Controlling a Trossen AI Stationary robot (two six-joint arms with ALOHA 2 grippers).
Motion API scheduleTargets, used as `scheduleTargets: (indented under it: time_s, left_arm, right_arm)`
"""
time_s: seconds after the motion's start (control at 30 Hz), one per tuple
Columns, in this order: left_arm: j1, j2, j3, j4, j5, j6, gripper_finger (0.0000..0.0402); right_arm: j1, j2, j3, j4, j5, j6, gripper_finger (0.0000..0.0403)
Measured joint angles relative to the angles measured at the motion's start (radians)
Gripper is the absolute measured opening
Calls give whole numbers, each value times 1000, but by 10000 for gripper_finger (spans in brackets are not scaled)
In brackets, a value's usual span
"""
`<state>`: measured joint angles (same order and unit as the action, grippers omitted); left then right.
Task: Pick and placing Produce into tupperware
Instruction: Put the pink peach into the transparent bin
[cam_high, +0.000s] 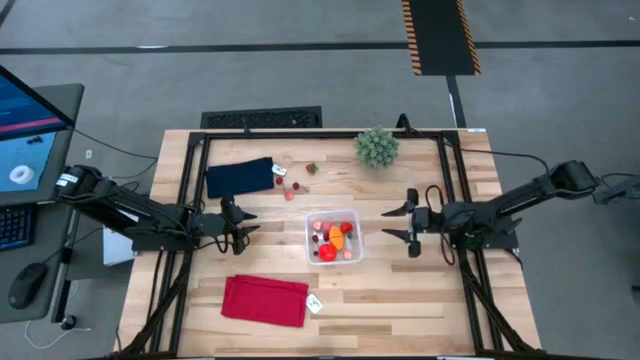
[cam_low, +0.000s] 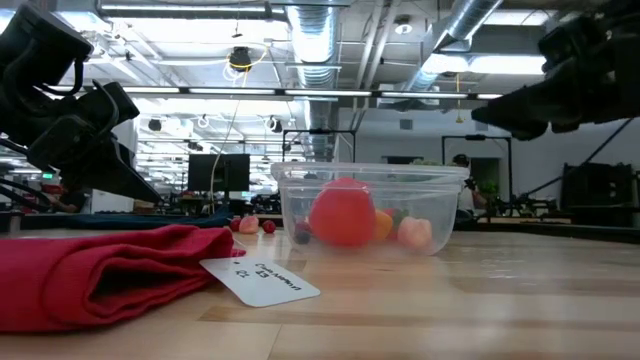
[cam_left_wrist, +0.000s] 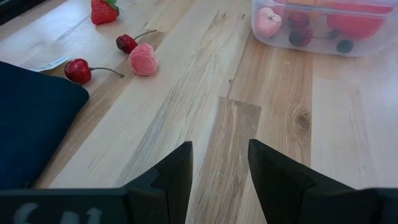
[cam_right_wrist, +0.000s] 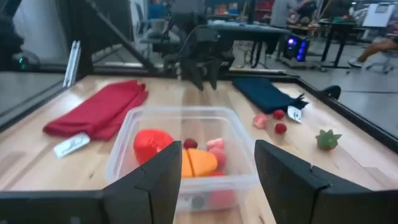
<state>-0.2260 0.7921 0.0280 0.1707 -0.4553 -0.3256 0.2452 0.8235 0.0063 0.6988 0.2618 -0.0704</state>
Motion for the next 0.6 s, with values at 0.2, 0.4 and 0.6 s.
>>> scheduleTargets:
  time_s: [0.2, 0.4, 0.6]
  left_arm:
    - [0, 0, 0, 0, 0, 0, 145]
    - [0, 0, 0, 0, 0, 0, 145]
    - [0, 0, 0, -1, 0, 0, 145]
  right_arm:
    - [9, -194, 0, -141, 7, -14, 224]
    - [8, -387, 0, -392, 95, 13, 224]
    - [11, -560, 0, -500, 75, -14, 224]
